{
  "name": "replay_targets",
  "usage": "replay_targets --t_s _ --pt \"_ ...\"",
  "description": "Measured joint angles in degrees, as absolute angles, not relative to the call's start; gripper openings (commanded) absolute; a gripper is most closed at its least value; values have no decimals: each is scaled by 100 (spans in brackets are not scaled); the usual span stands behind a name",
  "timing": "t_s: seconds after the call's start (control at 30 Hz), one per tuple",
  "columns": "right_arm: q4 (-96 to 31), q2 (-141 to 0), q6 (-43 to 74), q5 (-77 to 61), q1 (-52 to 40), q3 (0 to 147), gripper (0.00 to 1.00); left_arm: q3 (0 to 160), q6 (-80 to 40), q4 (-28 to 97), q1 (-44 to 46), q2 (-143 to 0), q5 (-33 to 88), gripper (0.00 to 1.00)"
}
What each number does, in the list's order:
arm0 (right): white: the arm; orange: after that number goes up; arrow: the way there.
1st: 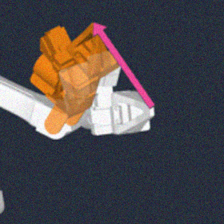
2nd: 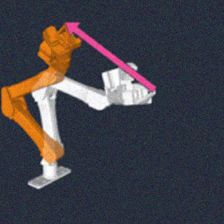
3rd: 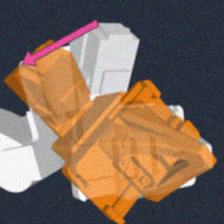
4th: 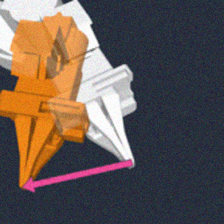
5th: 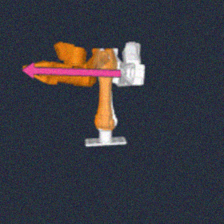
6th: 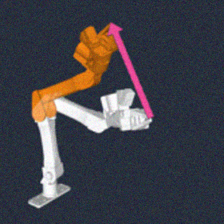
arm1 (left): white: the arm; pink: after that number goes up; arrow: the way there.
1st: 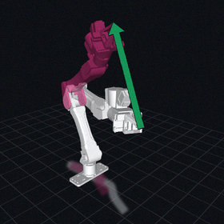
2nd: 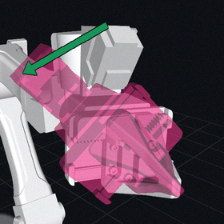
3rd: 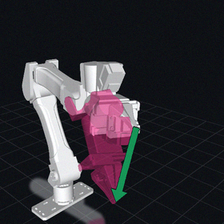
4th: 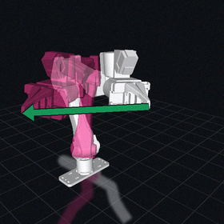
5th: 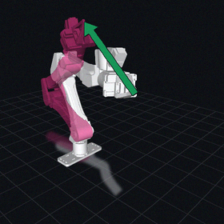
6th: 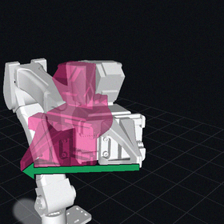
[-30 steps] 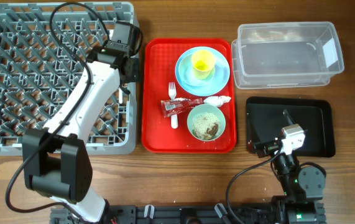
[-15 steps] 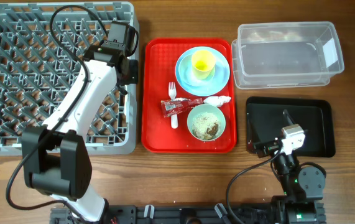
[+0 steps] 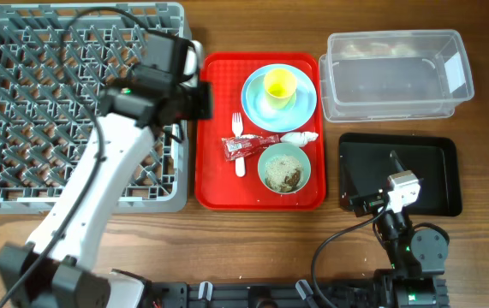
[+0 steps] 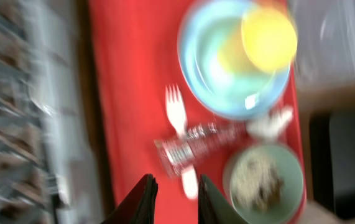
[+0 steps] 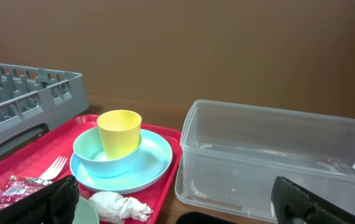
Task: Sort waste into correct bins and load items into the dishwasher rack
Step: 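Move the left gripper back to the fork under the red wrapper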
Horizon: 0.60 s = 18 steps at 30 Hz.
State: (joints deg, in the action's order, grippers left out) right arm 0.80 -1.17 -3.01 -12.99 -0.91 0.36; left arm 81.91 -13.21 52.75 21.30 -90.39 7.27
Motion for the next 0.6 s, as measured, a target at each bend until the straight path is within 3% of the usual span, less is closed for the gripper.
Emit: replay_targets --t_s 0.13,0.23,0.3,0.33,0.37,0.4,0.6 --pt "82 -117 -301 -1299 -91 36 100 8138 -1382 5596 2724 -9671 825 29" --pt "82 -117 -303 -1299 -91 36 100 8040 -1415 5651 3153 -10237 740 38" --pt "82 -117 -303 -1299 -91 36 100 8036 -1431 5690 3271 -10554 716 37" --pt "82 -117 -301 -1299 -91 36 100 8029 -1431 5723 3304 -10700 709 32" --pt "80 -117 -301 -1299 -91 36 100 8025 -1431 5752 3323 -10796 694 11" --pt "82 -117 -301 -1299 -91 36 100 8018 -1444 5789 3330 -10899 681 4" --pt "82 -117 -301 -1299 -91 36 100 7874 -1455 5774 3332 -11100 587 4"
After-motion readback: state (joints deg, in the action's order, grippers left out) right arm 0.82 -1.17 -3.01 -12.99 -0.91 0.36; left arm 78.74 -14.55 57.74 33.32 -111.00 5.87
